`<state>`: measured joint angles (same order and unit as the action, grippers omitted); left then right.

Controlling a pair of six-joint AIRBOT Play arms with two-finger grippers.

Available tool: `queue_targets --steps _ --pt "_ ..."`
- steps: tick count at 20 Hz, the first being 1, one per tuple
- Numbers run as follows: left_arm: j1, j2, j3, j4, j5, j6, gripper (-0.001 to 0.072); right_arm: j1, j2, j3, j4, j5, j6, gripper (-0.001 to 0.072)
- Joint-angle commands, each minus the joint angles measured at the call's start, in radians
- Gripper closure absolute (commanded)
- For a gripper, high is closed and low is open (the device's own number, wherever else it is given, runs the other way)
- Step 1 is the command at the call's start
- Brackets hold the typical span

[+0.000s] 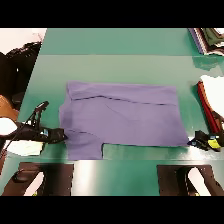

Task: Fold the shirts.

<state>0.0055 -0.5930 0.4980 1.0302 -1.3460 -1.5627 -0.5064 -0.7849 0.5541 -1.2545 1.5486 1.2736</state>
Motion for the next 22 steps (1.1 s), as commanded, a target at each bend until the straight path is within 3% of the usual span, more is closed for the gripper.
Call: queue_targets --steps 1,4,8,11,15,19,20,21,22 --pt "-0.05 0.124 0.049 -0.015 -0.059 -0.087 0.068 0.0 0.133 0.066 -0.043 0.049 0.061 0.0697" --pt "-0.048 0.064 0.196 0.04 0.132 -0.044 0.0679 0.063 0.056 0.207 0.006 0.043 0.071 0.0697" --pt "-0.048 -0.228 0.369 0.047 0.224 0.106 0.0678 0.254 -0.174 0.383 0.003 -0.08 0.092 0.0697" --pt "-0.048 -0.462 0.51 0.069 0.332 0.113 0.0678 0.346 -0.385 0.529 0.003 -0.121 0.12 0.0697" --pt "-0.048 -0.702 0.682 0.069 0.364 0.113 0.0677 0.392 -0.598 0.706 0.006 -0.135 0.143 0.0696" --pt "-0.048 -0.806 0.742 0.069 0.468 0.113 0.0677 0.389 -0.767 0.874 0.088 -0.171 0.143 0.0691" --pt "-0.048 -0.811 0.742 0.069 0.497 0.114 0.0671 0.374 -0.804 0.913 0.146 -0.192 0.142 0.0643" --pt "-0.048 -0.811 0.742 0.069 0.521 0.114 0.0435 0.357 -0.842 0.954 0.229 -0.214 0.142 0.0399" --pt "-0.048 -0.811 0.748 0.069 0.528 0.114 0.0176 0.338 -0.872 0.991 0.301 -0.215 0.139 0.0231"
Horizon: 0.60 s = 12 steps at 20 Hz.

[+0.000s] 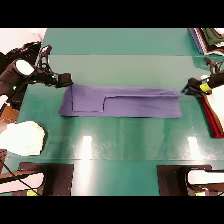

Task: Fold the shirts.

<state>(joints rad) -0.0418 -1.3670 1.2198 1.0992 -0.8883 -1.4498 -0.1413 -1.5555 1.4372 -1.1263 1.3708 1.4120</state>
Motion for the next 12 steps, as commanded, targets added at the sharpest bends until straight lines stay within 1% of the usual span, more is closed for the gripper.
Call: queue_targets --steps 1,2,3,4,5,6,9,11,12 --pt "-0.001 -0.037 0.04 0.0 0.058 0.001 0.0119 -0.048 -0.129 0.144 0.232 -0.022 -0.014 0.0215" --pt "-0.001 -0.037 0.06 0.0 0.032 0.002 0.012 -0.066 -0.144 0.165 0.249 0.005 -0.033 0.0215" --pt "-0.001 -0.036 0.083 0.0 -0.001 0.002 0.0121 -0.084 -0.146 0.17 0.23 0.036 -0.054 0.0215" --pt "-0.001 -0.036 0.104 0.0 -0.039 0.003 0.0268 -0.103 -0.143 0.159 0.209 0.063 -0.072 0.0216" --pt "-0.002 -0.036 0.119 -0.001 -0.076 0.02 0.0521 -0.124 -0.139 0.135 0.206 0.095 -0.103 0.0216" --pt "-0.002 -0.037 0.126 -0.008 -0.098 0.045 0.0673 -0.151 -0.137 0.1 0.21 0.122 -0.129 0.0217" --pt "-0.002 -0.037 0.126 -0.035 -0.129 0.044 0.0677 -0.209 -0.14 -0.023 0.21 0.143 -0.177 0.0217" --pt "-0.002 -0.038 0.126 -0.072 -0.139 0.044 0.0677 -0.224 -0.154 -0.095 0.219 0.124 -0.222 0.0256" --pt "-0.002 -0.038 0.126 -0.082 -0.142 0.044 0.0677 -0.224 -0.167 -0.118 0.219 0.121 -0.232 0.0264"
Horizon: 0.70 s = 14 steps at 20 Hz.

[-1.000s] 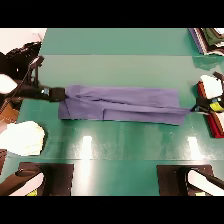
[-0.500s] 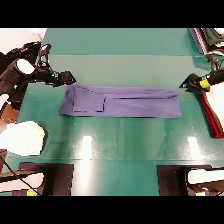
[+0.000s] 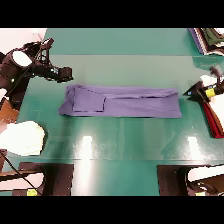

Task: Fold the shirts.

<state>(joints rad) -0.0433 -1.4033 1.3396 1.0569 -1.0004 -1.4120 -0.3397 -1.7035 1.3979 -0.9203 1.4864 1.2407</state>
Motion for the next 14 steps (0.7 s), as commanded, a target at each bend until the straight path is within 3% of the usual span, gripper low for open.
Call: queue_targets --steps 1,6,7,8,10,11,14 --pt "-0.001 -0.002 0.006 -0.046 -0.031 0.006 0.0677 -0.02 -0.037 -0.093 0.013 0.006 -0.074 0.0264" --pt "-0.001 -0.003 0.006 -0.057 -0.072 0.006 0.0677 0.052 -0.105 -0.101 0.013 -0.025 -0.091 0.0266" --pt "-0.001 -0.003 0.006 -0.067 -0.074 0.005 0.0677 0.066 -0.107 -0.101 0.013 -0.04 -0.098 0.0312" --pt "-0.003 -0.005 0.006 -0.091 -0.073 0.005 0.0677 0.077 -0.106 -0.1 0.014 -0.056 -0.12 0.043" --pt "-0.041 -0.018 0.006 -0.109 -0.061 0.005 0.0678 0.095 -0.106 -0.076 0.013 -0.051 -0.135 0.0564" --pt "-0.072 -0.03 0.006 -0.108 -0.054 0.005 0.0678 0.101 -0.106 -0.056 0.014 -0.034 -0.136 0.0671" --pt "-0.188 -0.108 0.016 -0.107 -0.027 0.007 0.0678 0.133 -0.101 0.05 0.013 0.076 -0.133 0.0695"
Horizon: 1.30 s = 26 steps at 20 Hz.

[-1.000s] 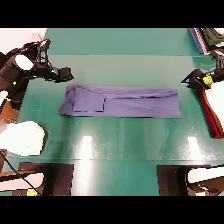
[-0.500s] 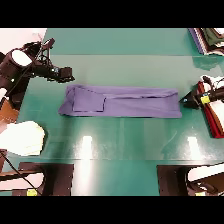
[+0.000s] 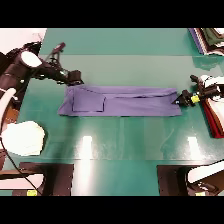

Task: Fold the shirts.

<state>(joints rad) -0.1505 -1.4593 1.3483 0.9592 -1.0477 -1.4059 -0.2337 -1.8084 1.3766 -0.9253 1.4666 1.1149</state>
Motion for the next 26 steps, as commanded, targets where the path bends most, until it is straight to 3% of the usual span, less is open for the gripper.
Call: queue_targets --steps 1,11,17,23,26 --pt "-0.116 -0.091 0.027 -0.01 0.025 0.0 0.0678 0.043 0.018 0.114 0.018 0.131 0.009 0.0696" --pt "-0.335 -0.44 0.357 -0.035 0.048 -0.055 0.0678 0.321 0.22 0.537 0.018 0.157 0.249 0.0696" --pt "-0.378 -0.522 0.409 -0.071 0.068 -0.073 0.0678 0.518 0.219 0.669 0.018 0.099 0.258 0.0697" --pt "-0.377 -0.529 0.409 -0.076 0.087 -0.086 0.0677 0.631 0.219 0.641 0.018 0.044 0.24 0.0696" --pt "-0.352 -0.518 0.422 -0.051 0.036 -0.087 0.0679 0.662 0.219 0.642 0.018 0.006 0.227 0.0696"
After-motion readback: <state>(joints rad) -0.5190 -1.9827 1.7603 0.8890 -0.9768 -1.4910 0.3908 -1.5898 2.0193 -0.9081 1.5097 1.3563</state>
